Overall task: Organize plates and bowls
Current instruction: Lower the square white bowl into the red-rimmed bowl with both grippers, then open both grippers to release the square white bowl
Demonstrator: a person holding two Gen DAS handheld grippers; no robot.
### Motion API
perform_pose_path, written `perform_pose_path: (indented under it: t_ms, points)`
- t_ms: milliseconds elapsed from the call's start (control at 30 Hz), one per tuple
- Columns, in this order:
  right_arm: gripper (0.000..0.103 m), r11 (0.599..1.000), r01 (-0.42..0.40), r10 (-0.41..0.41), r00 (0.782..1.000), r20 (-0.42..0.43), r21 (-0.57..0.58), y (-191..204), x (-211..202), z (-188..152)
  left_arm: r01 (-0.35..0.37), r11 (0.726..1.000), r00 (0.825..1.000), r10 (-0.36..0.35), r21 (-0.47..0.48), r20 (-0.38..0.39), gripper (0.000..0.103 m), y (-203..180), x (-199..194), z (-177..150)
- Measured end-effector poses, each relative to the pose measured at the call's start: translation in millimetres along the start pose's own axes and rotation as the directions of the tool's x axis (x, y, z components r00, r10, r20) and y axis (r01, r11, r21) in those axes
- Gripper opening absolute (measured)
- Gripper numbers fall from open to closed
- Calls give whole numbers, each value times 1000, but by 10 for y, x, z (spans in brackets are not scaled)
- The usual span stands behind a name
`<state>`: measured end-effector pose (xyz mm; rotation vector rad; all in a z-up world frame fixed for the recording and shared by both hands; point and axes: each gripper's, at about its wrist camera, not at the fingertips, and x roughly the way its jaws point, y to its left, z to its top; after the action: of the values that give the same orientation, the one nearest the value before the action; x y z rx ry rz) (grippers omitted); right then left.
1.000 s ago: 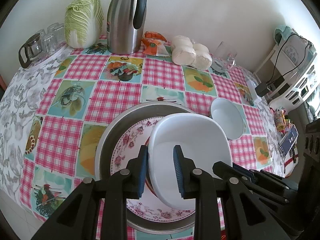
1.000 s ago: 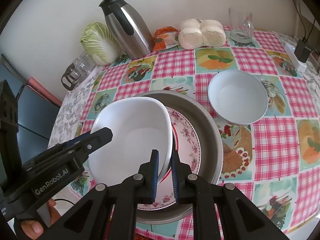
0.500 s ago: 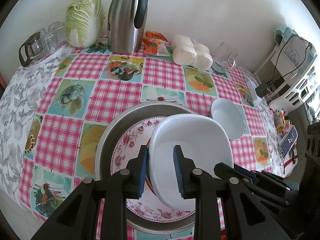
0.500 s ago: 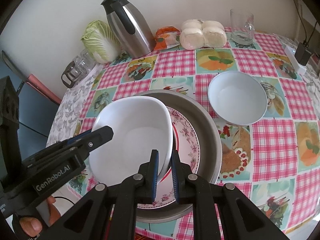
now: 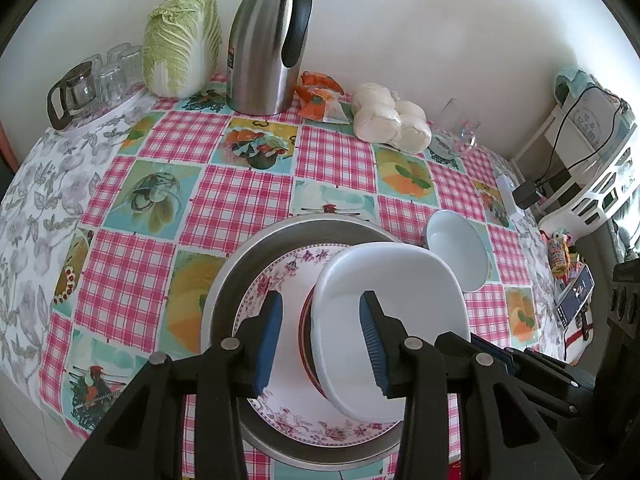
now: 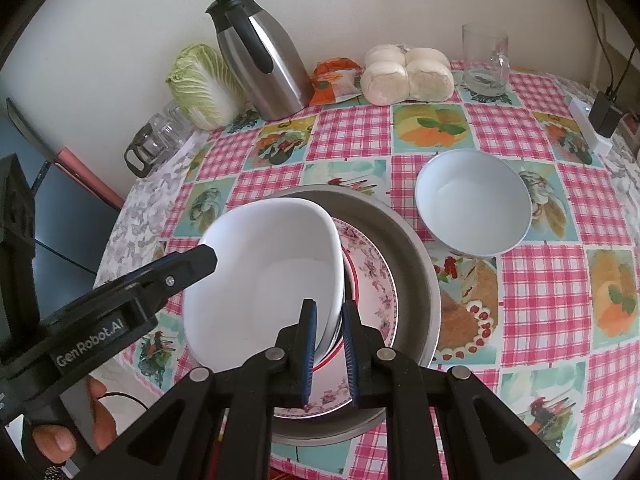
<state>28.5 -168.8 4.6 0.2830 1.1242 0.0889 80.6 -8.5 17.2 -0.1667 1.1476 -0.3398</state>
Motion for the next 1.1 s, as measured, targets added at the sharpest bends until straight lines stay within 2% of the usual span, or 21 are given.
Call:
perform_pose_path:
  t_ms: [267, 333, 467, 567, 733, 800, 867, 1000, 1100]
  points:
    - [16, 1000, 0, 0, 1000, -11, 6, -25, 19, 3, -3, 1000, 1000, 3, 3, -7, 42, -6, 21, -10]
    - [16, 1000, -1, 1, 1000, -10, 7, -27, 17, 4, -8, 1000, 1000, 8, 2, -8, 53, -4, 24, -11]
    - [16, 1000, -3, 3, 1000, -3, 10, -29, -9, 6, -16, 1000, 1000, 16, -1, 0, 57, 19, 7, -5]
    - [32, 1000, -8, 8, 1000, 10, 10, -21, -42, 14, -31, 1000, 1000, 31, -5, -2, 63, 43, 12, -1]
    - [37, 1000, -6, 6, 1000, 29, 4, -6, -89, 31, -44, 999, 999, 44, -7, 5, 71, 57, 9, 3]
    - [53, 1000, -1, 1, 1000, 28, 7, -18, -80, 33, -52, 999, 999, 52, -9, 7, 81, 67, 18, 1]
    - [61, 1000, 5, -6, 1000, 30, 13, -33, -77, 29, -56, 998, 998, 56, -13, 12, 83, 75, 17, 3]
    - [67, 1000, 17, -18, 999, 33, 24, -77, -72, 36, -70, 997, 997, 71, -29, 20, 85, 123, 14, 0]
    - [75, 999, 21, -22, 999, 35, 27, -94, -66, 39, -80, 996, 996, 81, -45, 21, 95, 158, 16, -1]
